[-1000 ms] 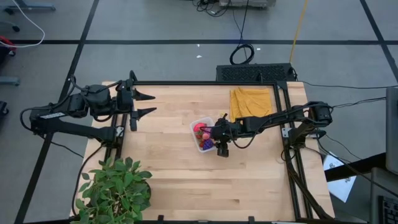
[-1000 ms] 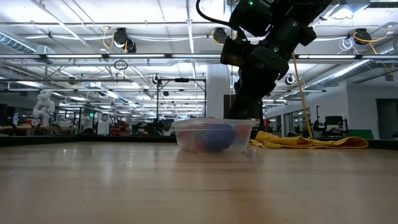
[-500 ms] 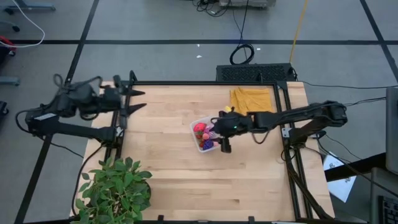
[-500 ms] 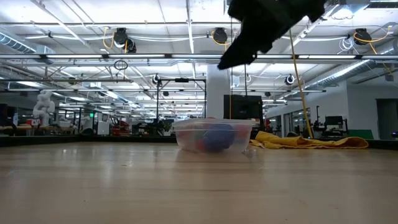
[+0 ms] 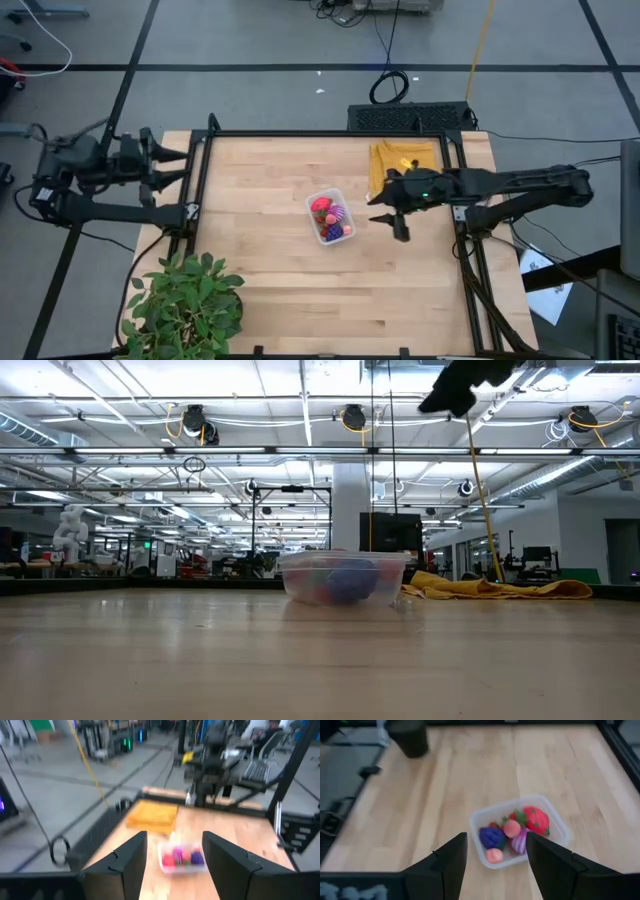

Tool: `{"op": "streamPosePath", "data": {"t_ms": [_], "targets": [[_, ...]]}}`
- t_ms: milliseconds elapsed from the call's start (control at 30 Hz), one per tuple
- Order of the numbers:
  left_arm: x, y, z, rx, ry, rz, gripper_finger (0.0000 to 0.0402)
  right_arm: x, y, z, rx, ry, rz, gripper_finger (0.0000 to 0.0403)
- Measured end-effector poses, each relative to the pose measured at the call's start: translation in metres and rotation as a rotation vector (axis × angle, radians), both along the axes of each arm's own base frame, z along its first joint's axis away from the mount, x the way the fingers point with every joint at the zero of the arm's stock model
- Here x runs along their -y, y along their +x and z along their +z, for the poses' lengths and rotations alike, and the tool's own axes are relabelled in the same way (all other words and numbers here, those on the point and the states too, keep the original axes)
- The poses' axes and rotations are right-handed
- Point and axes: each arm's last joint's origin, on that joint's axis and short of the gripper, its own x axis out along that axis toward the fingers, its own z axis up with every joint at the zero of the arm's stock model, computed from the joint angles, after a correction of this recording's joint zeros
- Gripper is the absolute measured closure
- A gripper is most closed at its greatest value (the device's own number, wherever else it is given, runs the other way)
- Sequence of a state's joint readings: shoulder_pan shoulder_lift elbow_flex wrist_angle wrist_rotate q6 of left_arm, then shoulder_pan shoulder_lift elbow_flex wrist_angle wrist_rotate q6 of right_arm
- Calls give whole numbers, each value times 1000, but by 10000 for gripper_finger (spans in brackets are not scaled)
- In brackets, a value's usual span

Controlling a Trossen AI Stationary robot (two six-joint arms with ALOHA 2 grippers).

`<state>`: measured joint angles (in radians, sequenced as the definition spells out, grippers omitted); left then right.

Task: Pick and placing Produce into tupperware
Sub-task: Return to Home Position

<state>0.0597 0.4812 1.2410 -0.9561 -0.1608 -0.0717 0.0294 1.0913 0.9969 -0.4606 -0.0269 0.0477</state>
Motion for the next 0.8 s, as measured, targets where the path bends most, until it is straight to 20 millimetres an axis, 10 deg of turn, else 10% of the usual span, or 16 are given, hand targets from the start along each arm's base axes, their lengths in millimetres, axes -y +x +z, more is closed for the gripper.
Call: {"op": "streamPosePath", "data": {"t_ms": [233,467,800], "targets": [[2,-10,-40,-68,-74,-15,206,-12,-41,10,134,2,68,210],[2,-17,-79,14,-118,-15,206,-7,-90,-42,259,111,-30,210],[2,30,-150,-75,-257,-74,206,-6,-110,-108,333,258,-58,211]]}}
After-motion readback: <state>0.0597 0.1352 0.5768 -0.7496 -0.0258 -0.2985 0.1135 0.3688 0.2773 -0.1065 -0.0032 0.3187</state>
